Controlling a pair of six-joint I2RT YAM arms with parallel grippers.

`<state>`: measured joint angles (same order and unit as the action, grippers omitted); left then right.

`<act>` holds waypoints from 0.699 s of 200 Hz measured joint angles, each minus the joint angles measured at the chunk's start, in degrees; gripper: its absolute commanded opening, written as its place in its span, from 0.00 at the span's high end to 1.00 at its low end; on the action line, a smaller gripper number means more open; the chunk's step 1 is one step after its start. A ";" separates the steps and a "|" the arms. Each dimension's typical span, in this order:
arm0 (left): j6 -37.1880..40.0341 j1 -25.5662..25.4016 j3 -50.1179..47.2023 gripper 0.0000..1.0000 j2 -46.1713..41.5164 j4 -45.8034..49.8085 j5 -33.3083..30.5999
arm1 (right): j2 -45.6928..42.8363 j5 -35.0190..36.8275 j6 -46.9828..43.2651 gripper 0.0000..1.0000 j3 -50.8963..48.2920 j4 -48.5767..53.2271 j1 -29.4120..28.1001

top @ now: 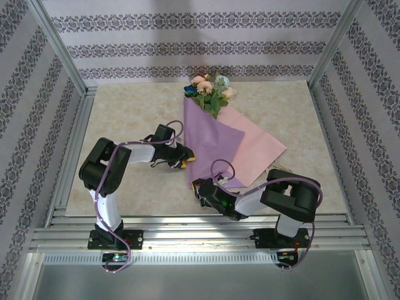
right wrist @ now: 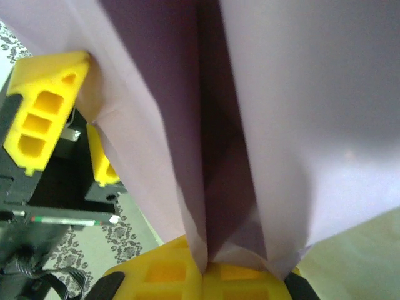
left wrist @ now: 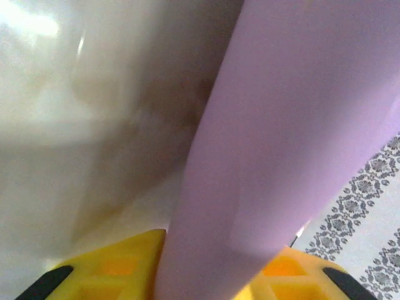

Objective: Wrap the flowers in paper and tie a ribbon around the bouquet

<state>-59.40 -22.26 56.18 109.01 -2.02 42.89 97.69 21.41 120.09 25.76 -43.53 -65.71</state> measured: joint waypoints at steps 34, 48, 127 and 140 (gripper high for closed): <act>1.77 1.33 2.67 1.00 2.71 1.38 0.24 | -0.17 -0.98 0.00 1.00 0.02 0.48 0.66; 2.25 1.95 3.52 1.00 3.58 2.49 0.85 | -0.35 -1.09 0.02 1.00 0.04 0.44 1.01; 3.74 7.08 11.65 1.00 8.92 3.15 0.68 | -0.44 -3.34 0.00 1.00 0.48 1.53 1.49; 3.72 7.41 12.48 1.00 9.77 3.52 1.51 | -0.44 -3.50 0.00 1.00 0.48 1.49 1.77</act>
<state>-55.68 -14.85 68.66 118.78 1.50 44.40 97.25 17.91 120.09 26.24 -42.04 -63.94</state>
